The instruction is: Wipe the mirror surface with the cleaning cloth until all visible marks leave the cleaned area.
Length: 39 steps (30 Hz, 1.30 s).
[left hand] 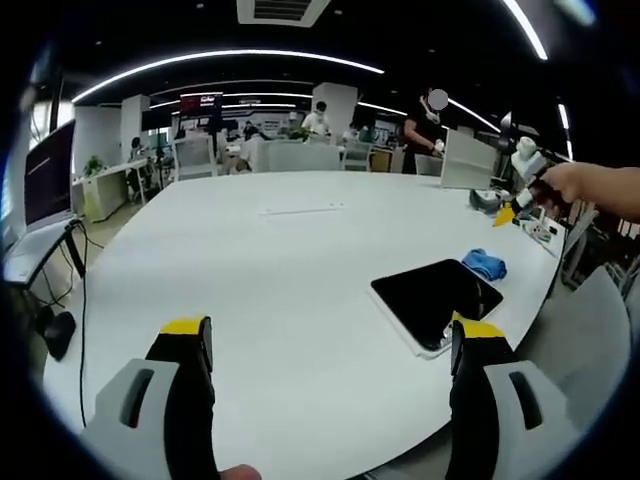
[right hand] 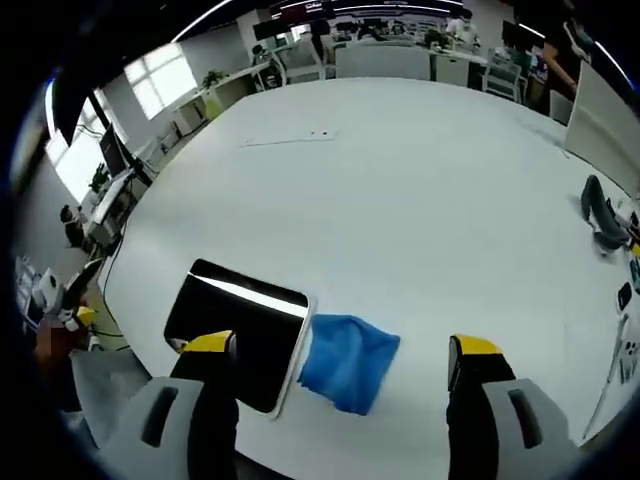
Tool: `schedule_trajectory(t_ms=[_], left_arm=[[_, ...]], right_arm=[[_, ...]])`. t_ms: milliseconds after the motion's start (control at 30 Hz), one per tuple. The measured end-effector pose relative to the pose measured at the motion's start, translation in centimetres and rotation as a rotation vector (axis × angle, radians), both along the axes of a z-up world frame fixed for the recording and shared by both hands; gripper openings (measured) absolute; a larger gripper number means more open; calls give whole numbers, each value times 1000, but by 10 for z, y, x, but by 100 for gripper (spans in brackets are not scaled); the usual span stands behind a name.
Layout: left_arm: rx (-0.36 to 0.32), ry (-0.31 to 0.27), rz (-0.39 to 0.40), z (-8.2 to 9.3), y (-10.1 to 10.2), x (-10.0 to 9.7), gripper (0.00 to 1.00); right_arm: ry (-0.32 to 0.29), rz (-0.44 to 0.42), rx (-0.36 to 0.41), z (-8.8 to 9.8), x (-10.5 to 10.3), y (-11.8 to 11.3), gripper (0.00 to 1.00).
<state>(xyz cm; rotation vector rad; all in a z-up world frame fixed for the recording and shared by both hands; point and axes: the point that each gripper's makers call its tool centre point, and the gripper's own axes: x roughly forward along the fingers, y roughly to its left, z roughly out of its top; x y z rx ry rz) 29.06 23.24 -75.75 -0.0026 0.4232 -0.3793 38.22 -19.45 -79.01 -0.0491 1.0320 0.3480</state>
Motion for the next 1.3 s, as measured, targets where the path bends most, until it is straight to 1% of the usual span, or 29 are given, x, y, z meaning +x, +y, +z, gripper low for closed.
schedule_trajectory(t_ms=[133,233,267,333,400,467,500,567,633,733,800,833,933,967,1000,1033,1067,1100,1200,1300], left_arm=[[-2,2,8,-2,1,0,99],[-1,8,8,-4,1,0,99],[0,11,8,-5,1,0,99],[-4,14,7,-6,0,0,99],[-3,19,3,-9,-3,-1,99],[4,25,-12,-12,-8,-2,99],[7,26,-16,-12,-10,-3,99],[8,28,-23,-12,-13,-4,99],[8,28,-30,-12,-14,-4,99],[15,29,-37,-12,-14,-5,99],[18,32,-37,-13,-14,-6,99],[22,34,-38,-14,-13,-7,99],[26,40,-34,-16,-10,-9,99],[27,41,-33,-16,-10,-10,99],[27,42,-33,-15,-10,-10,99],[28,43,-36,-15,-10,-11,99],[30,44,-37,-16,-10,-11,99],[33,43,-38,-16,-9,-11,99],[31,45,-37,-16,-10,-11,99],[31,42,-42,-16,-12,-10,99]], right_arm=[[5,-13,-4,-16,-4,-3,74],[3,-39,-6,-28,-5,-5,65],[5,-45,-4,-32,-5,-5,60],[29,-60,5,-41,-8,-4,52],[66,-68,25,-53,-12,2,45],[78,-68,26,-63,-13,5,43],[78,-66,24,-63,-15,8,43],[61,-73,-8,-67,-13,6,39],[58,-80,-27,-72,-12,4,34],[60,-91,-50,-81,-11,0,32],[58,-96,-61,-83,-12,-1,29],[44,-103,-73,-83,-10,-2,27],[28,-104,-92,-83,-10,-2,24],[14,-83,-132,-84,-9,-5,20],[6,-56,-154,-84,-9,-6,18],[10,-40,-143,-85,-11,-1,14],[16,-20,-151,-85,-12,0,10],[8,-5,-180,-85,-10,-1,10],[5,21,-196,-85,-10,2,8],[14,13,-200,-84,-8,1,8]])
